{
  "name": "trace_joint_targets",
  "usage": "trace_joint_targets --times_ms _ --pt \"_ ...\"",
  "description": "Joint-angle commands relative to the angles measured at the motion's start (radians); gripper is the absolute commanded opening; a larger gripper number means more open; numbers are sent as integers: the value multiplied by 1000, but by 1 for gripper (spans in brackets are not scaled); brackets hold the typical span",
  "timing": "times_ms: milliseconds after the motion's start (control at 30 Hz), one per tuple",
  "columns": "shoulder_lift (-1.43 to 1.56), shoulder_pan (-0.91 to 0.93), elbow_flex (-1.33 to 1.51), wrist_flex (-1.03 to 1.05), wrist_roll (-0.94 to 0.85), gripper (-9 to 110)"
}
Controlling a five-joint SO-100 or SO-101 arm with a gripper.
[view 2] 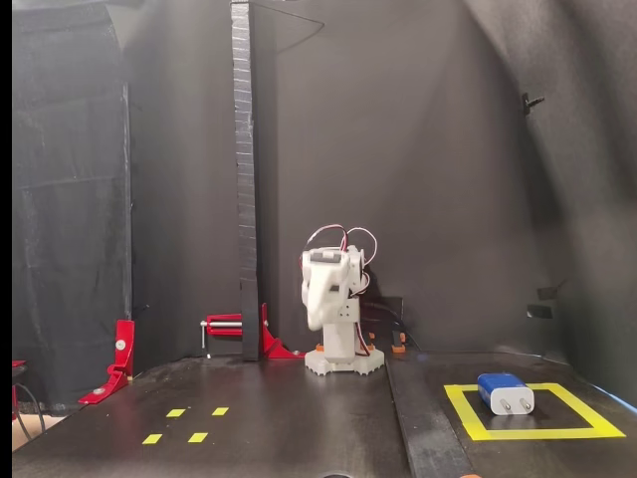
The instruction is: Grasp the block and place it in the designated area.
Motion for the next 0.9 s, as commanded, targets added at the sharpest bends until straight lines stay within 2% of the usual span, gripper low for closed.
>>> trace_joint_targets --times_ms 0,267,867 --pt "43 -6 8 98 6 0" --pt "66 -32 8 256 5 0" --pt "66 -48 8 284 -2 0"
